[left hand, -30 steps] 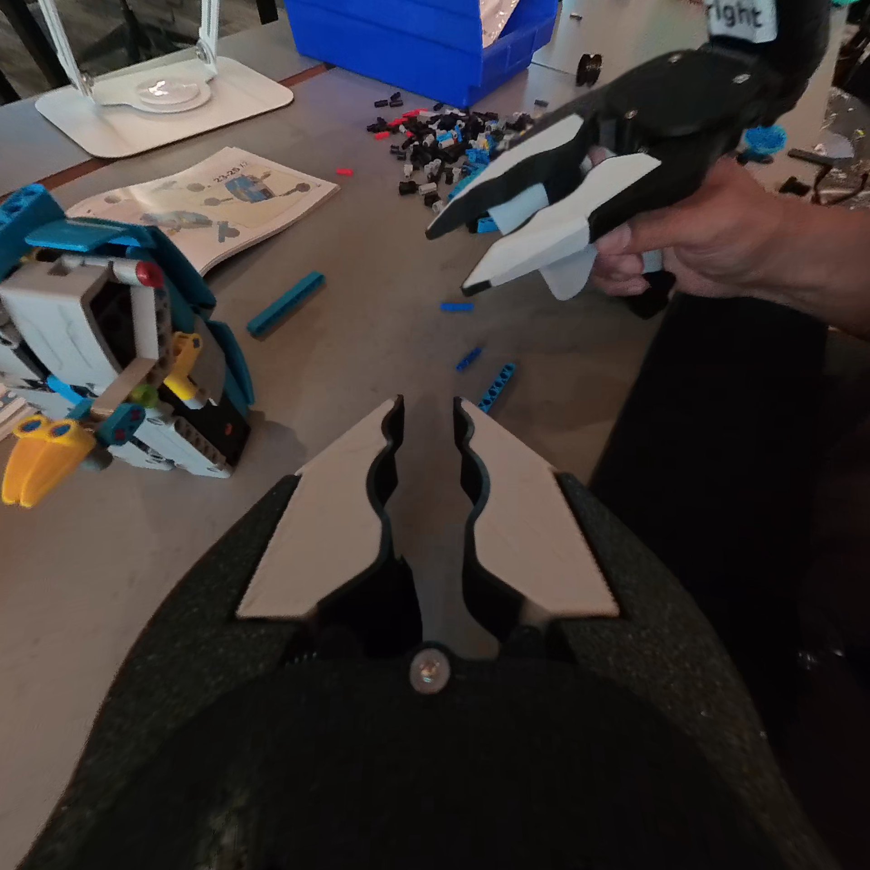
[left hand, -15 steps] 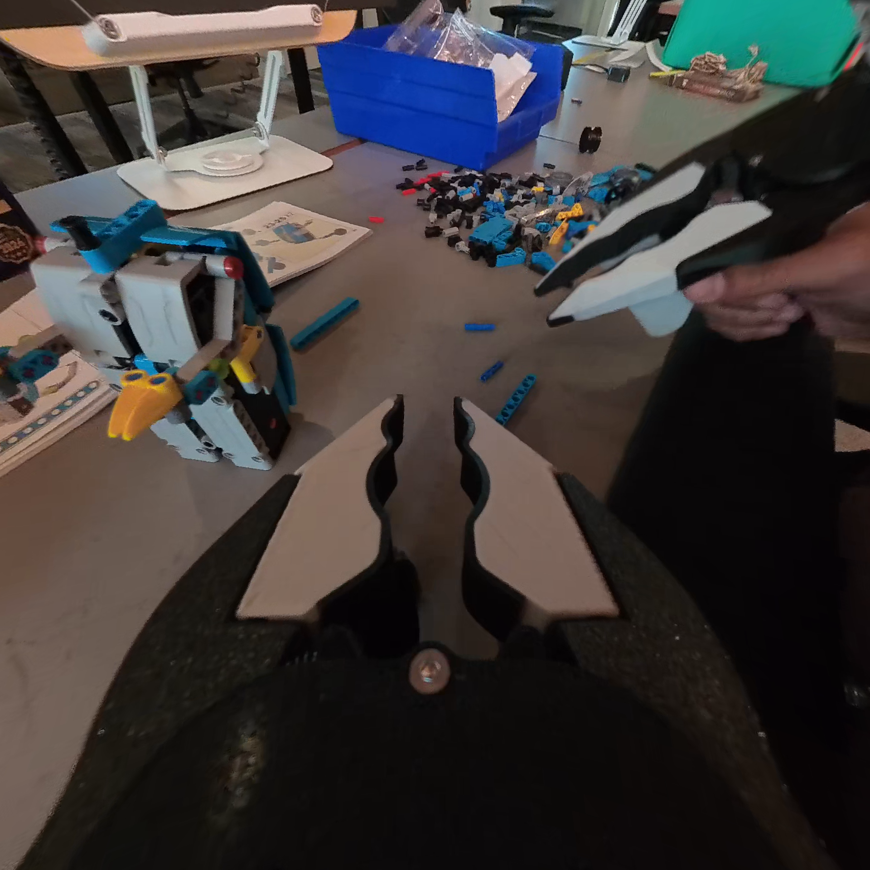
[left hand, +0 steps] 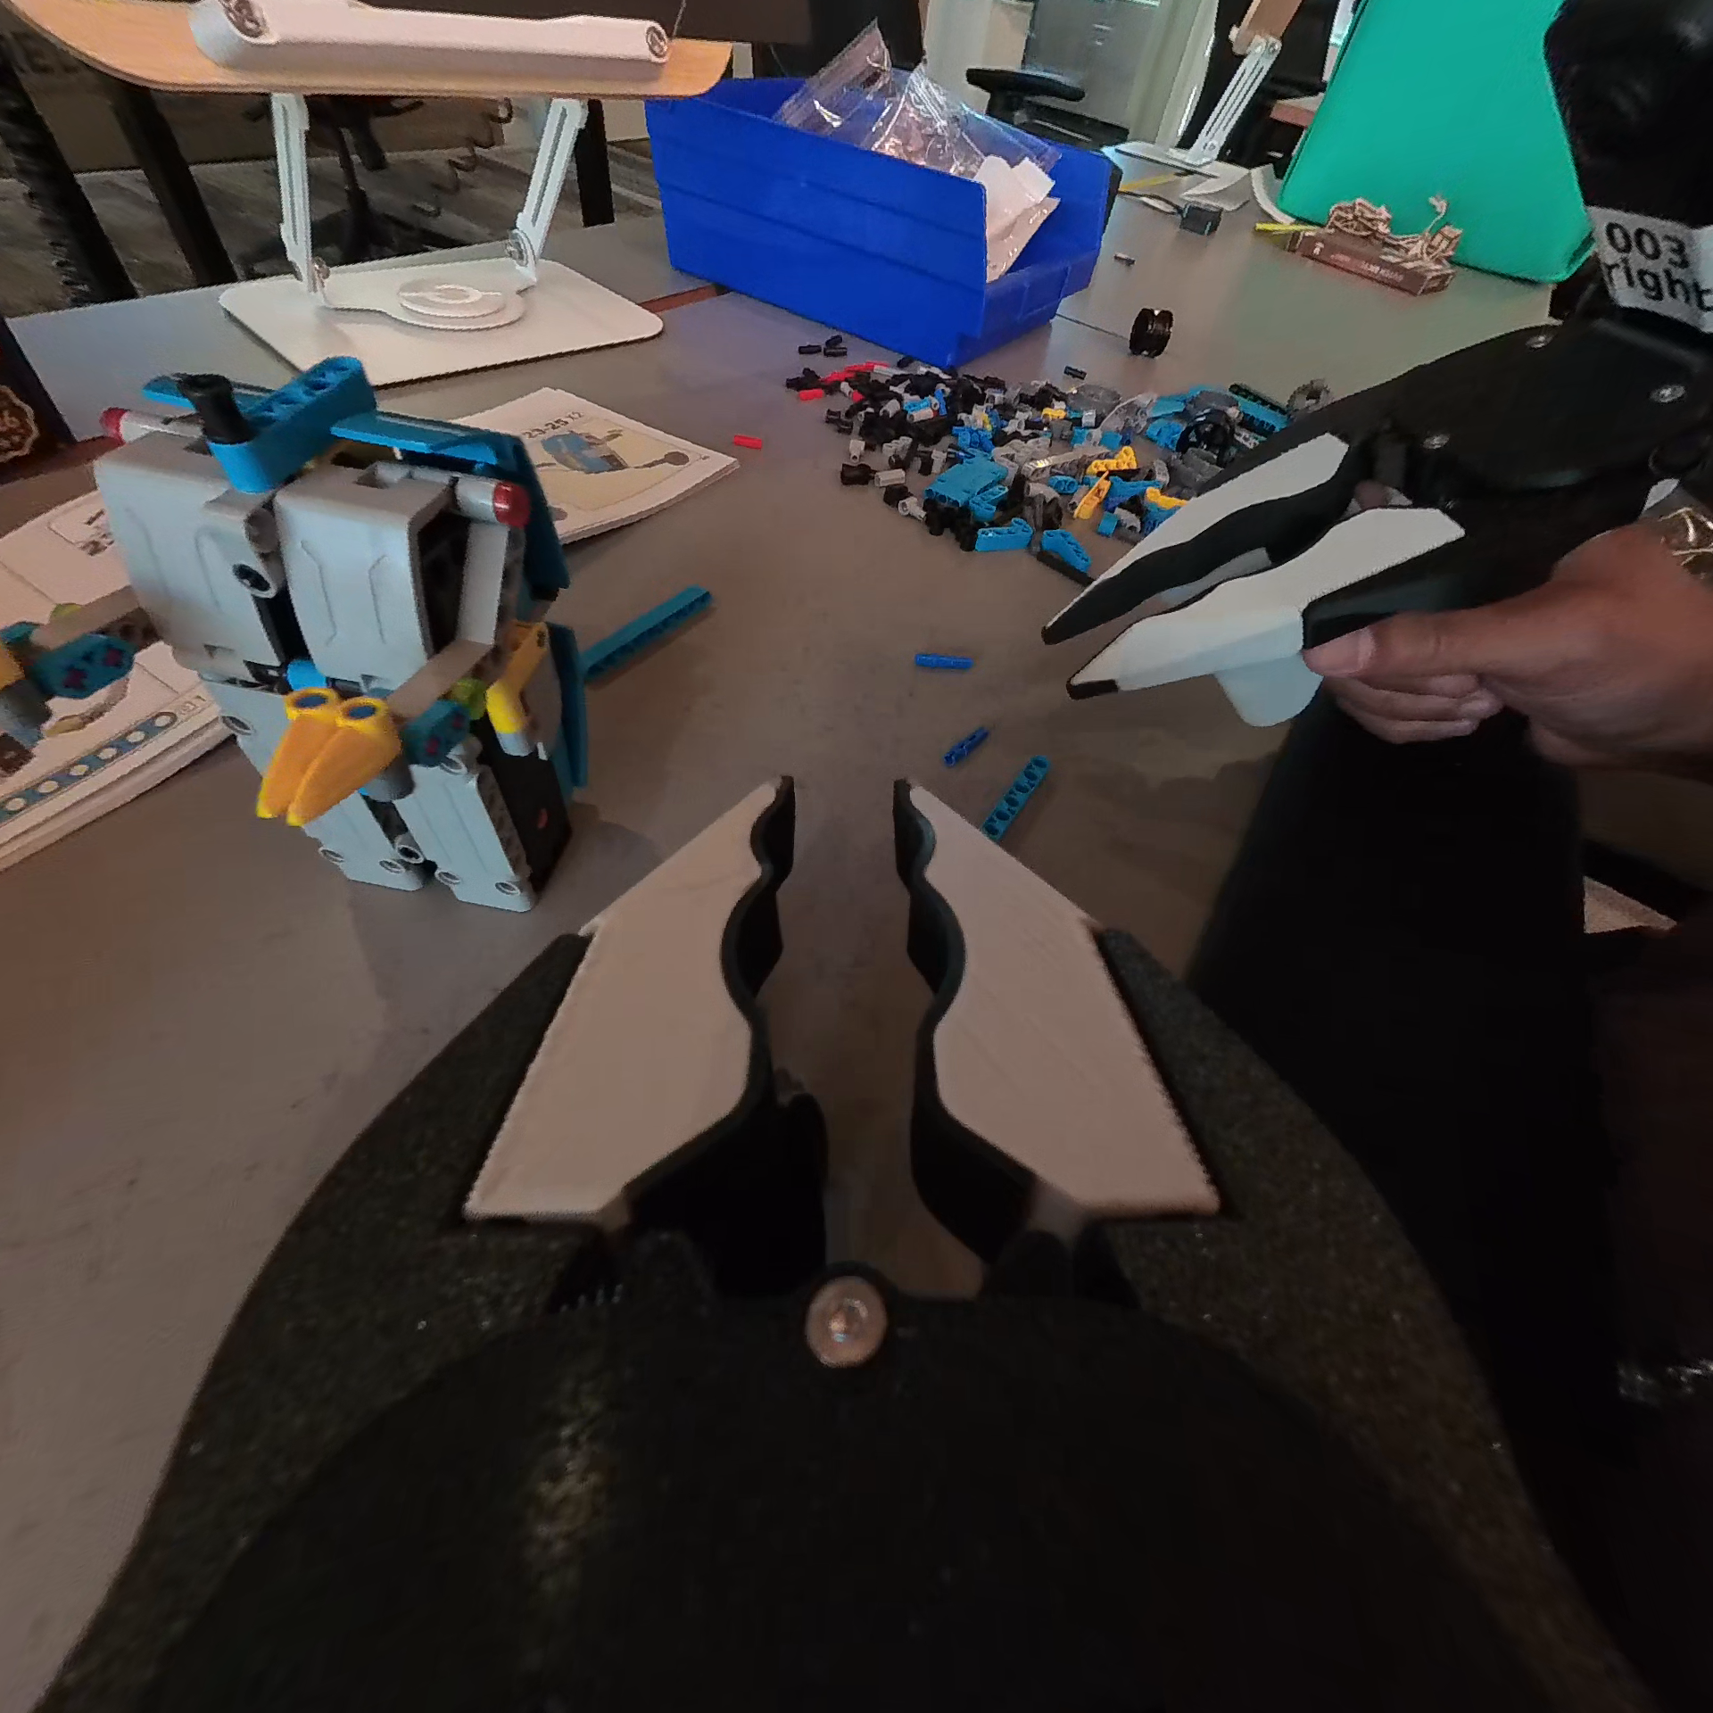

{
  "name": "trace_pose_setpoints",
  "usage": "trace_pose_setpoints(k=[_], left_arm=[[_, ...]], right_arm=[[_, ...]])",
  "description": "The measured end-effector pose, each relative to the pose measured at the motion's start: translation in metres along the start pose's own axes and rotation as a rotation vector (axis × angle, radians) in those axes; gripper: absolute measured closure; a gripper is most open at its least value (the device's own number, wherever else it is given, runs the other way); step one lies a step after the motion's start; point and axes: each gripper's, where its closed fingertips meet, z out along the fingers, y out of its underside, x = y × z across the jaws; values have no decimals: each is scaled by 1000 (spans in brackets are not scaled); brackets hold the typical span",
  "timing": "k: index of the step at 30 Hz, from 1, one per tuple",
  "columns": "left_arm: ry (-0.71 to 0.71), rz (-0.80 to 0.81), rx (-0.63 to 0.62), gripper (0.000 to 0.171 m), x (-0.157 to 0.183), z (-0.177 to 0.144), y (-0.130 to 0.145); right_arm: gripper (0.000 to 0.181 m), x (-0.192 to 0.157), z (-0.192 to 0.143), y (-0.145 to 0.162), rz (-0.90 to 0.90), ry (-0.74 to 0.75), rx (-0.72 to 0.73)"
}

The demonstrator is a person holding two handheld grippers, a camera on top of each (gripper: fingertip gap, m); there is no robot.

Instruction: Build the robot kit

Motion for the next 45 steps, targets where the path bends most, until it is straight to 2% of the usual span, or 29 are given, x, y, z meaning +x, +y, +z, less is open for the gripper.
trace_pose_setpoints(k=[14,45], left_arm=[[-27,96,-47,151,5,4,7],[-24,94,-48,151,5,4,8]], right_arm=[[158,-1,-1,-1,2,-9,9],[158,-2,-1,0,9,-18,1]])
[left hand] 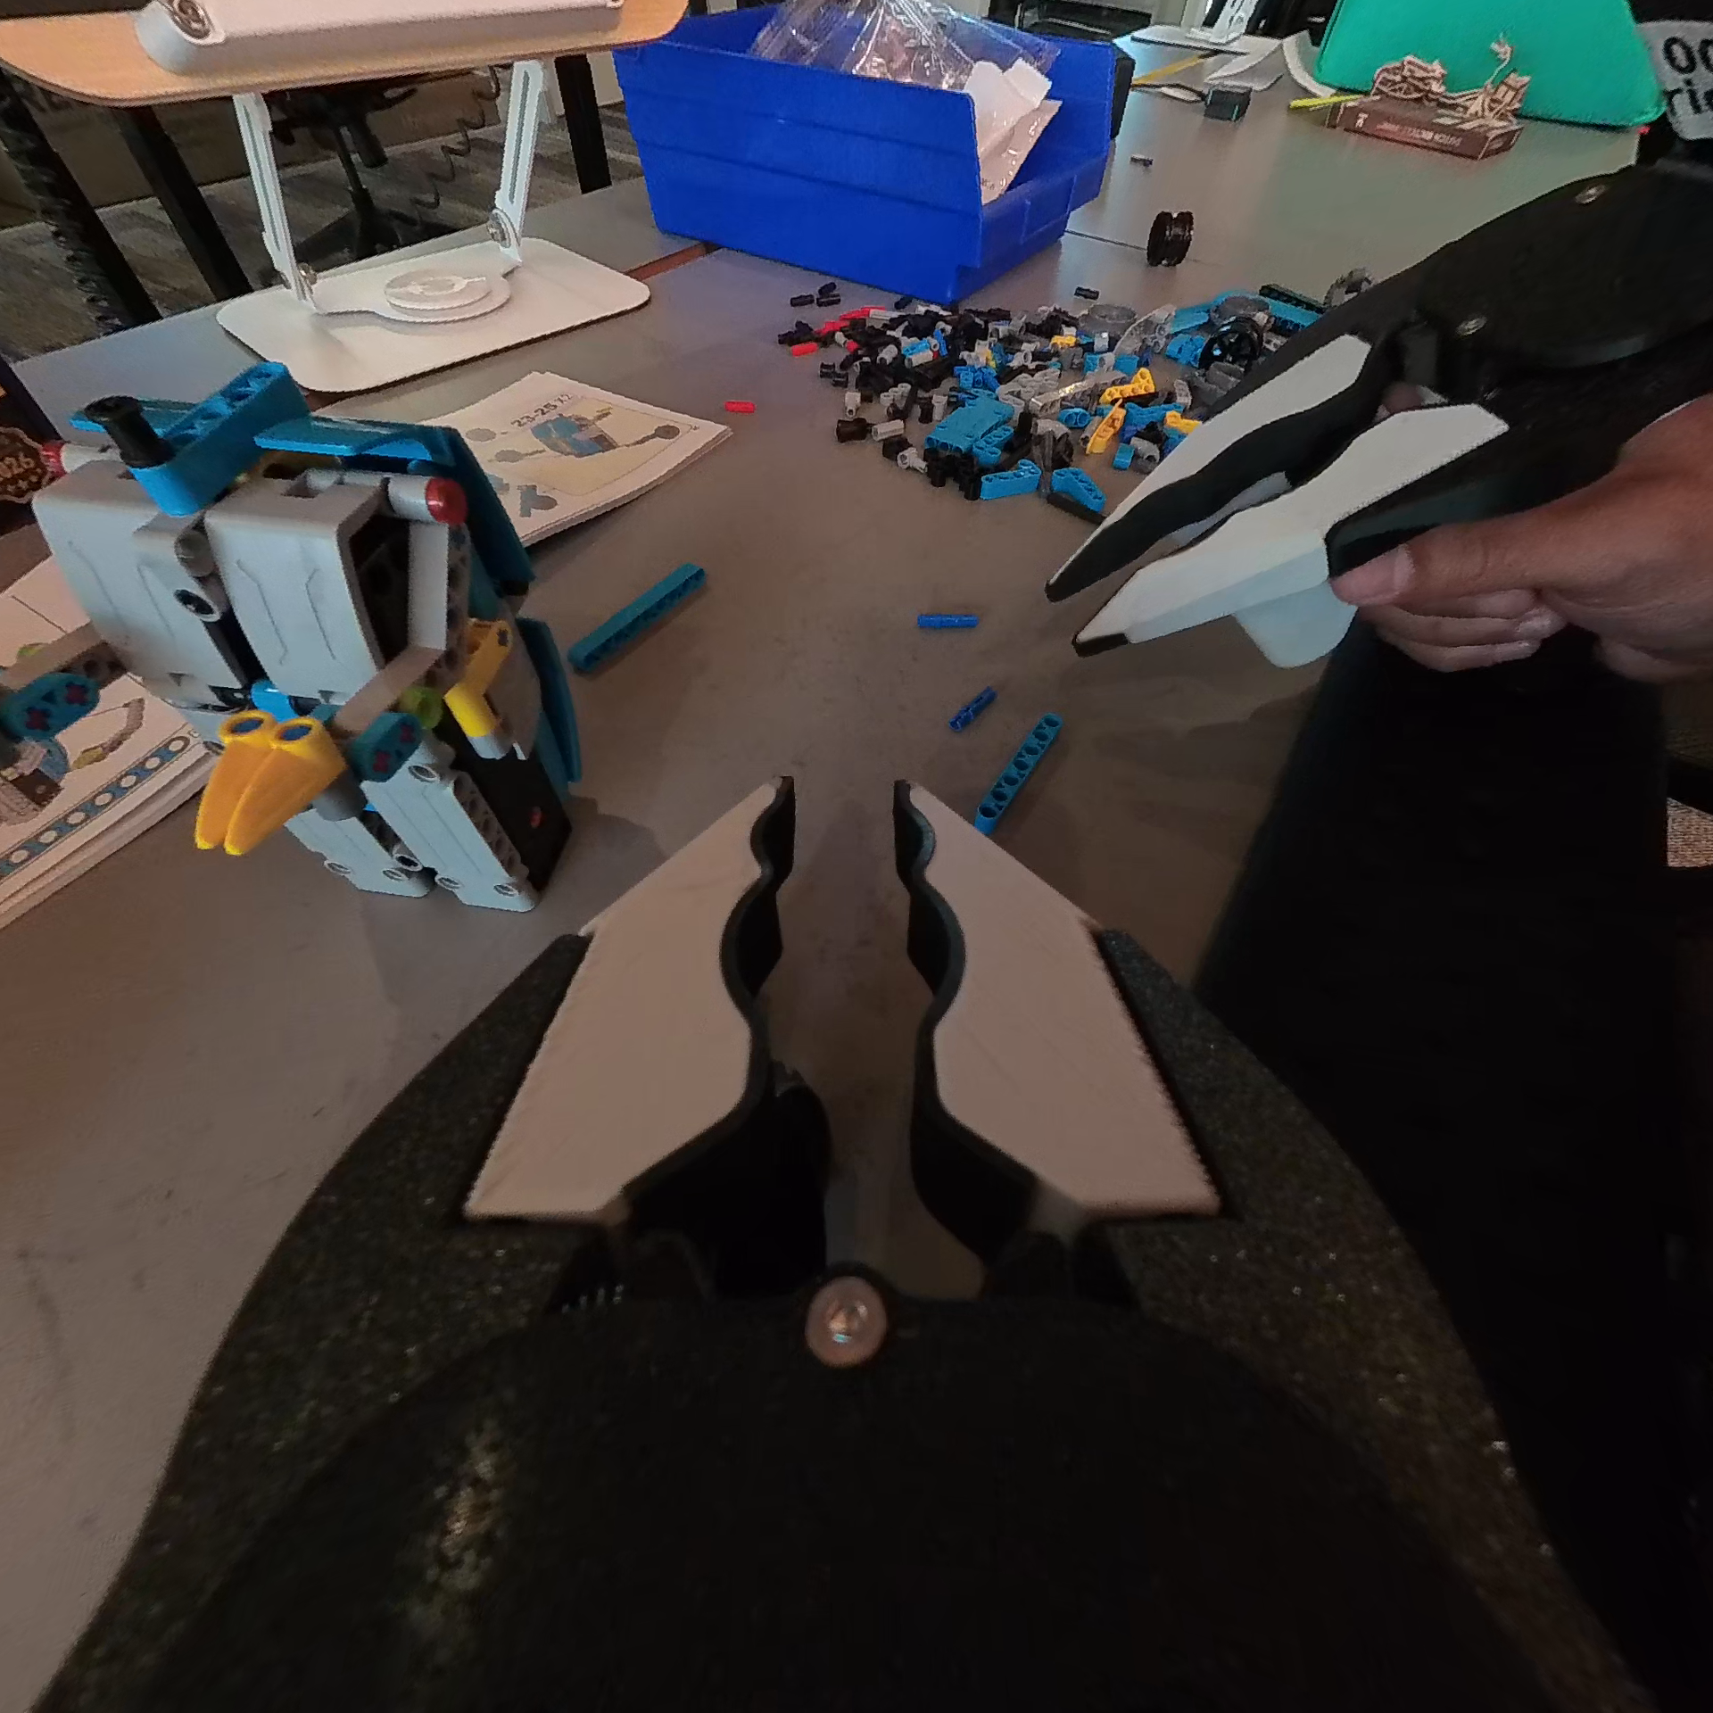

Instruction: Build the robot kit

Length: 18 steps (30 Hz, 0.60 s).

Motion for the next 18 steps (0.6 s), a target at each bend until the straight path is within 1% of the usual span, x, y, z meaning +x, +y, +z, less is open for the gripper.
trace_pose_setpoints(k=[18], left_arm=[[-4,3,15,151,0,-2,-2]], right_arm=[[158,-1,-1,0,7,-7,-2]])
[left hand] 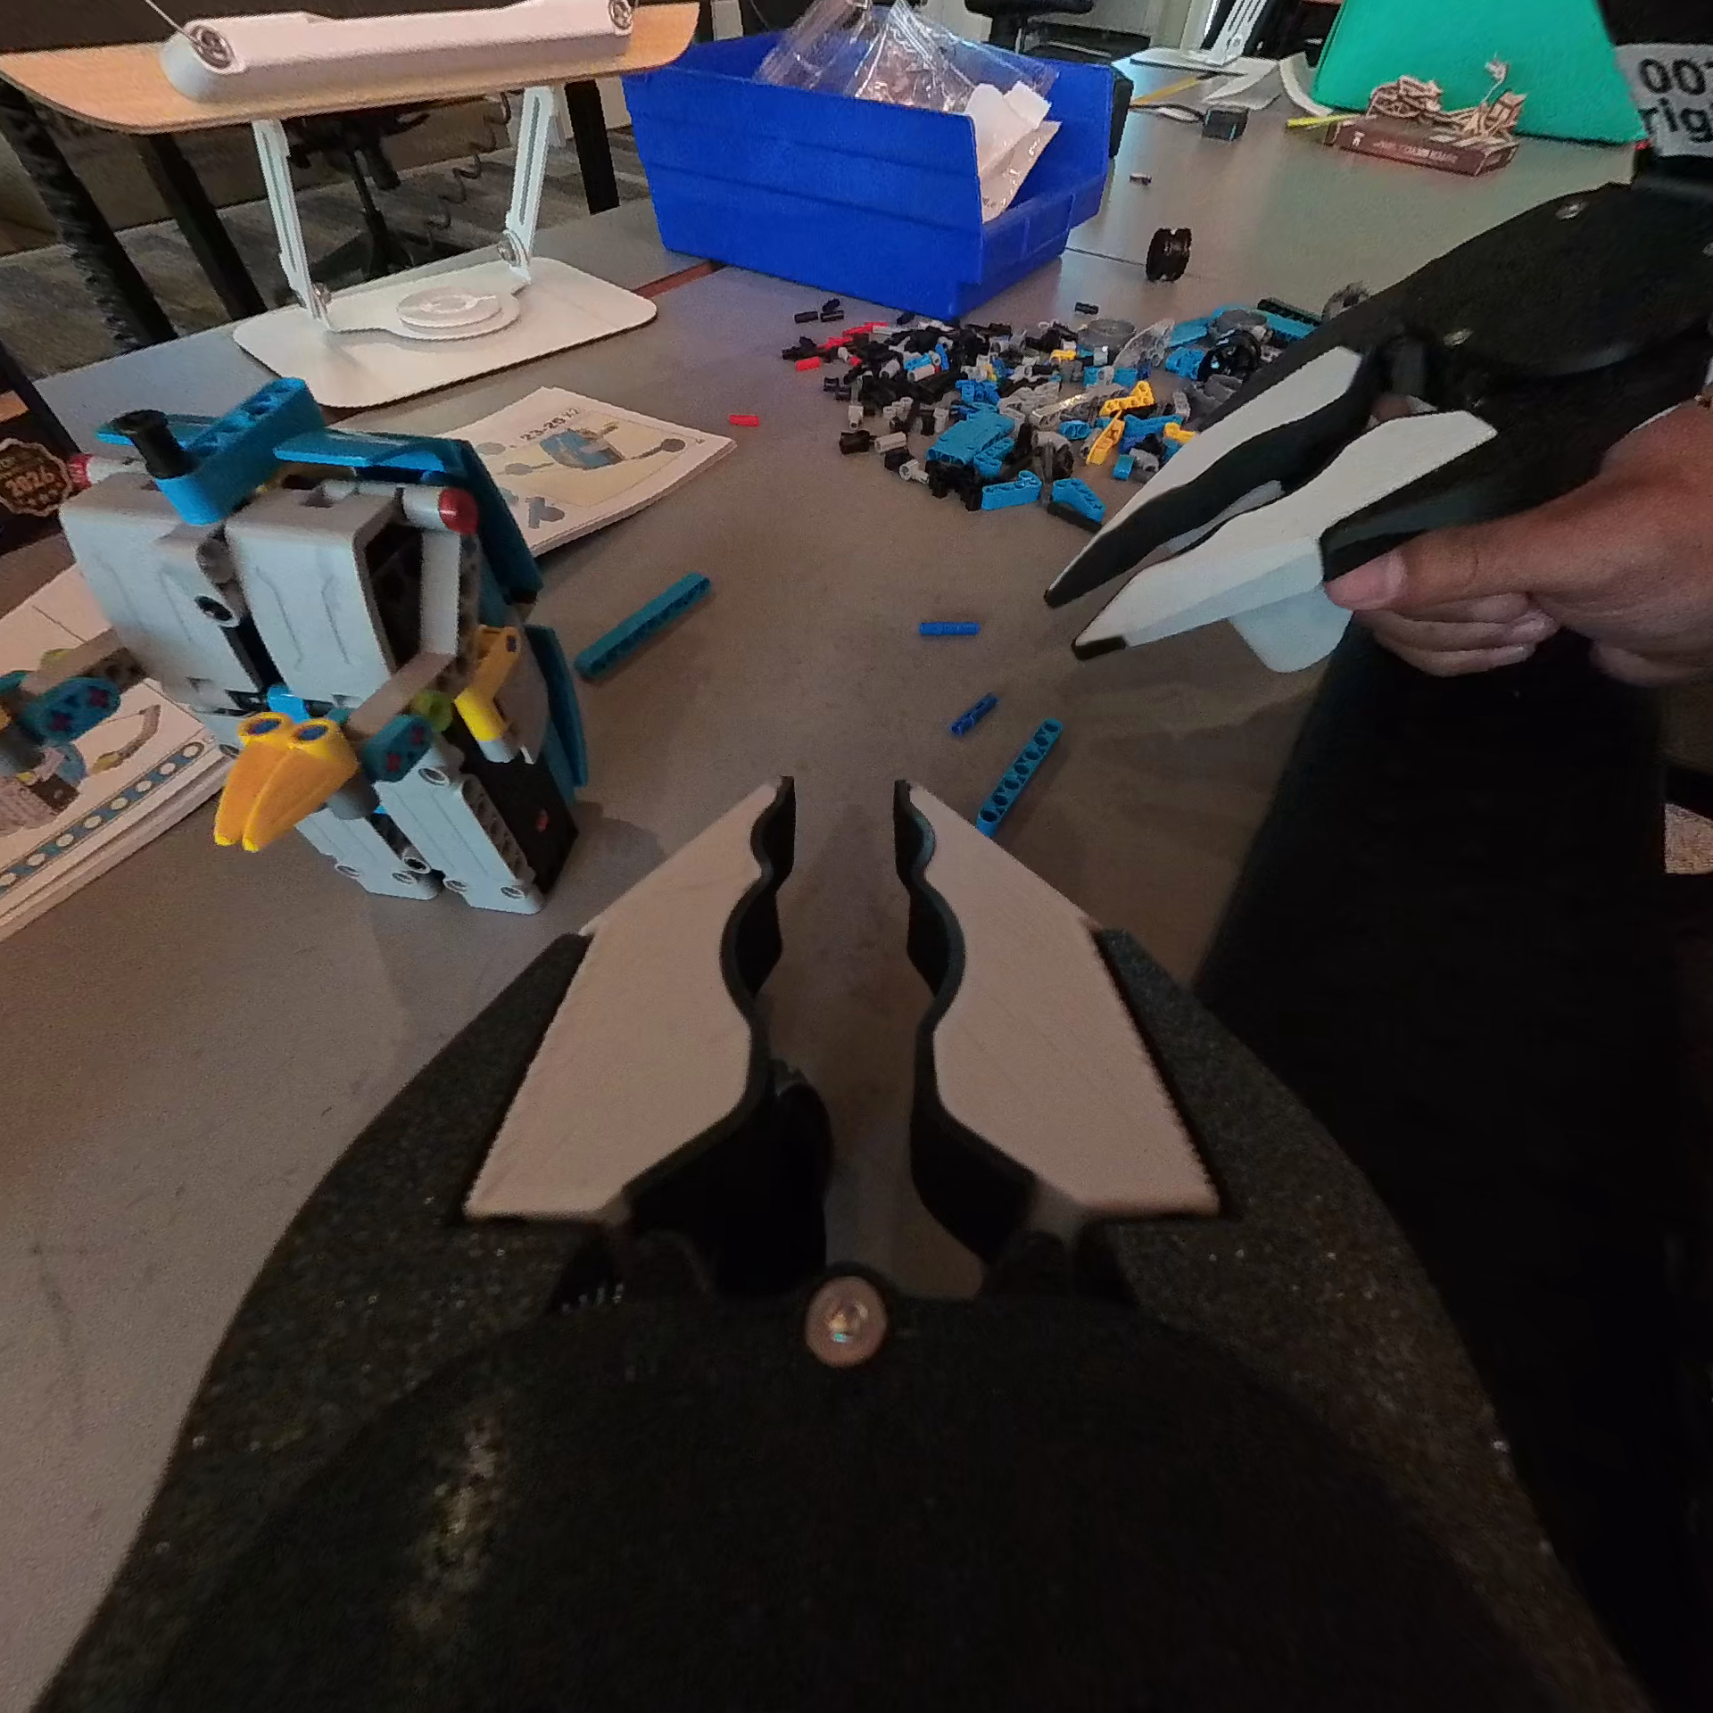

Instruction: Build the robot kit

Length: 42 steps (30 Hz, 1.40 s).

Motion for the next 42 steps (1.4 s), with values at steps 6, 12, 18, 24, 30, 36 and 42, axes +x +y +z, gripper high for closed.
trace_pose_setpoints(k=[6,12,18,24,30,36,42], left_arm=[[-17,1,-35,151,-2,4,3],[9,-65,12,144,3,21,-25],[-48,19,93,141,0,65,-55],[-65,-35,107,141,-2,93,-77],[-69,-99,19,142,-10,100,-65],[-90,-112,-4,142,-23,87,-69],[-94,-91,91,136,-23,71,-84]], right_arm=[[156,6,-5,-11,0,20,44],[147,51,1,-88,-136,86,246],[136,97,55,-125,-268,116,292],[144,100,58,-95,-86,57,245],[146,106,54,-93,36,17,237],[149,96,51,-98,81,-62,260],[151,99,54,-95,64,-38,247]])
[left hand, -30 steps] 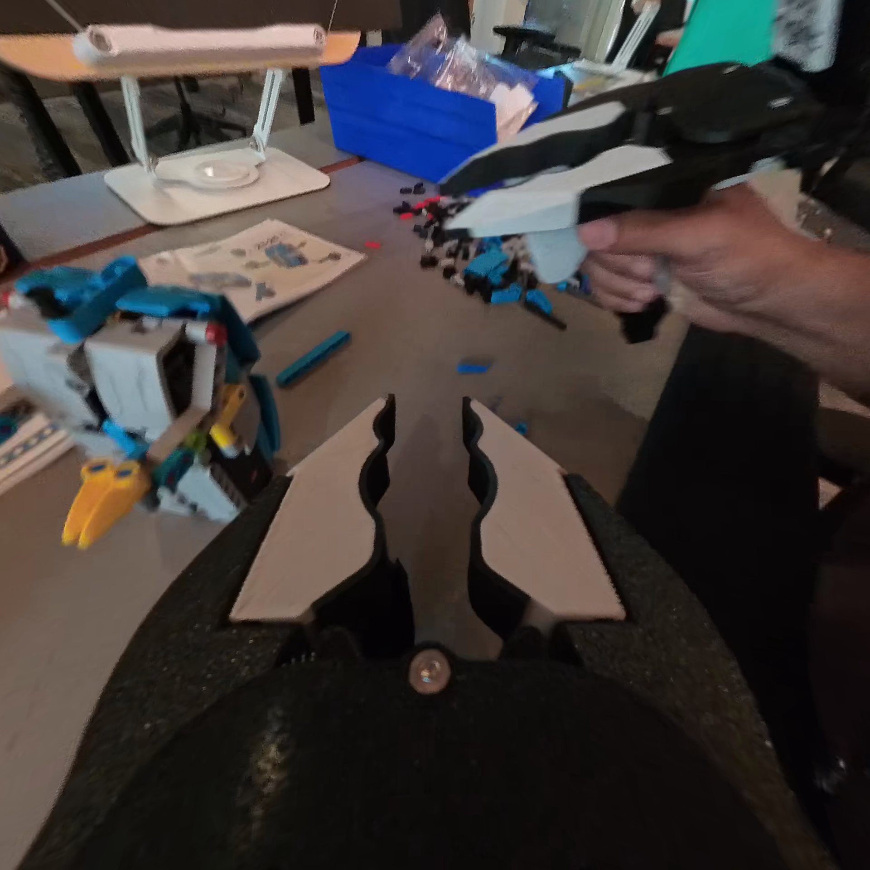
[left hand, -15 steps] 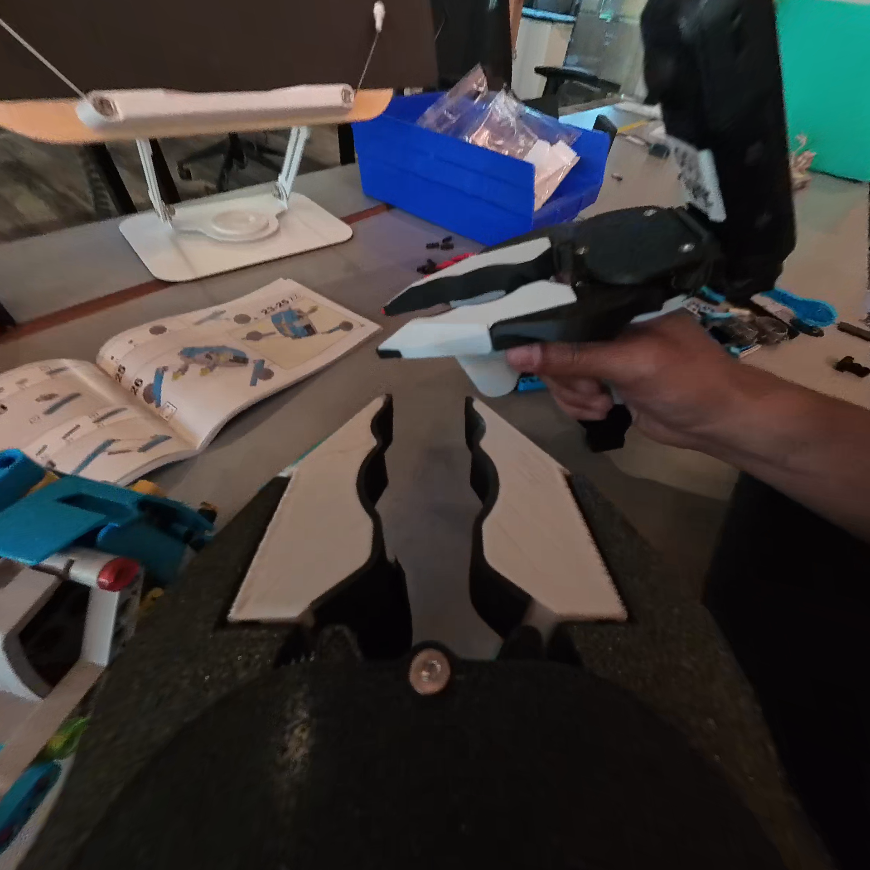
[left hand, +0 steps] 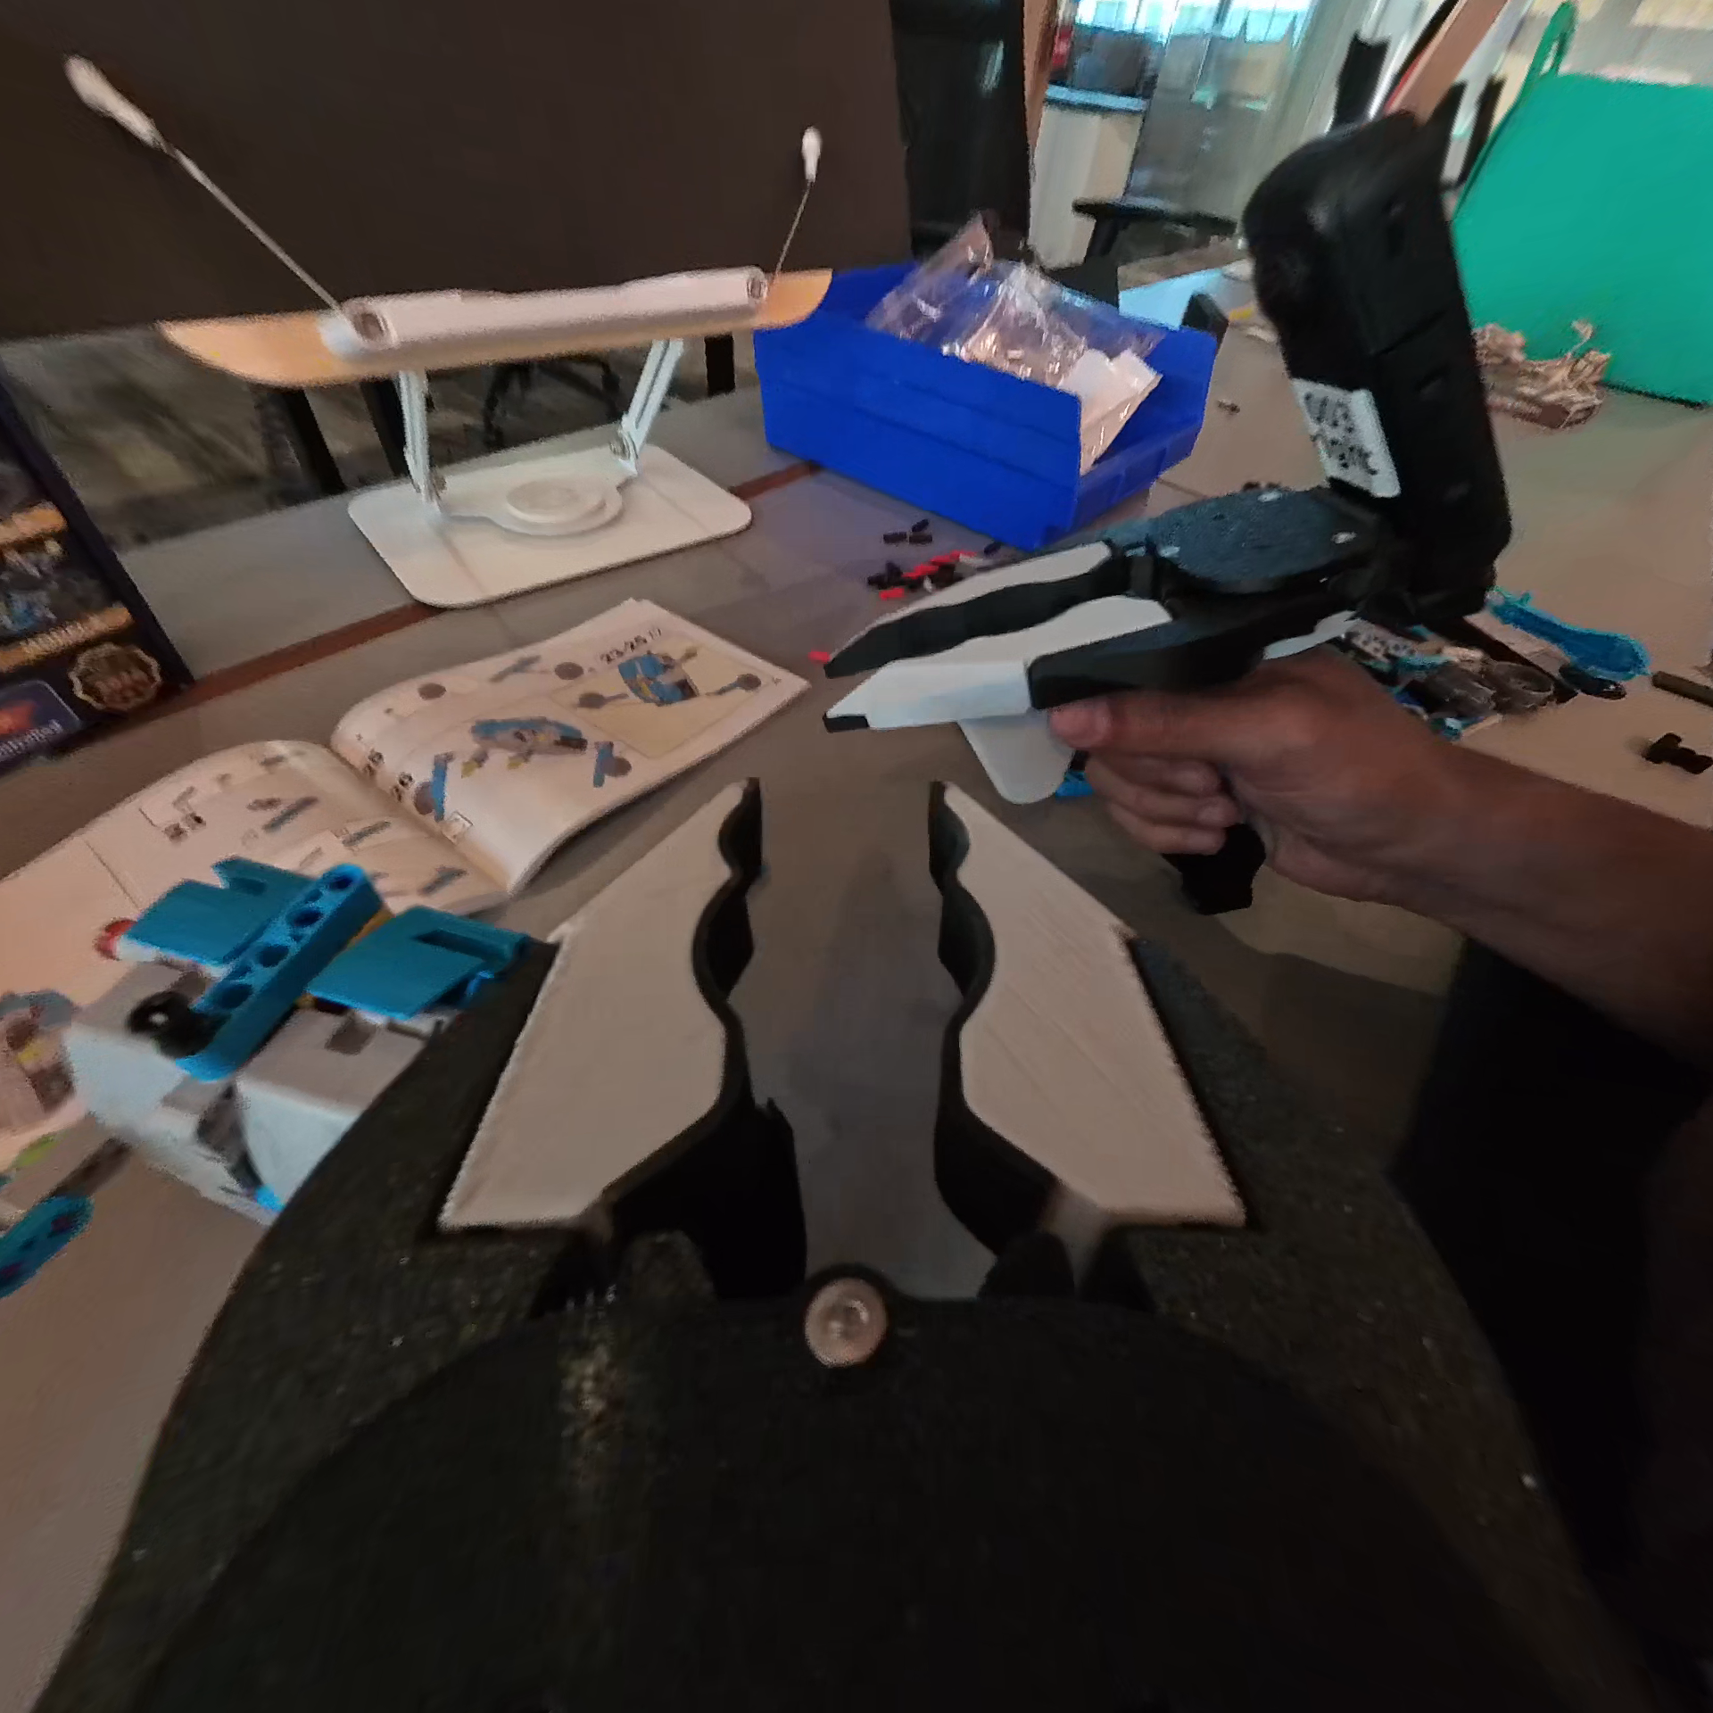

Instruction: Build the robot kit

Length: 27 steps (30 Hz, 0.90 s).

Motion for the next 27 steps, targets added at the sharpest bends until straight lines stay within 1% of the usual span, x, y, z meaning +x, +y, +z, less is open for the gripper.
trace_pose_setpoints(k=[3,7,9,10,12,15,17,18,19,20,22,24,25,27], left_arm=[[-28,50,77,131,-5,-6,-6],[-69,34,44,127,-14,-10,-1],[-81,46,54,126,-15,-14,-3],[-85,52,65,123,-16,-16,-5],[-84,61,85,112,-14,-19,-10],[-92,54,95,106,-14,-22,-13],[-110,42,67,101,-17,-22,-9],[-115,35,43,92,-18,-22,-6],[-111,24,16,89,-18,-22,-2],[-107,12,-11,91,-17,-22,1],[-73,7,-29,110,-10,-26,3],[-52,12,-26,118,-4,-32,2],[-58,14,-31,120,-3,-34,2],[-60,10,-47,124,0,-36,4]], right_arm=[[151,0,1,1,3,0,-3],[151,-1,3,3,-15,7,-14],[151,-1,3,4,-25,9,-16],[151,-2,3,4,-28,7,-16],[151,-3,3,3,-26,3,-11],[151,1,1,-1,-8,6,10],[151,9,-4,-4,11,20,26],[151,14,-8,-8,19,27,38],[151,20,-14,-12,30,38,54],[151,28,-21,-16,45,51,72],[151,48,-40,-21,75,96,92],[150,66,-61,-20,91,135,83],[150,75,-71,-16,85,158,55],[151,95,-90,2,59,229,-48]])
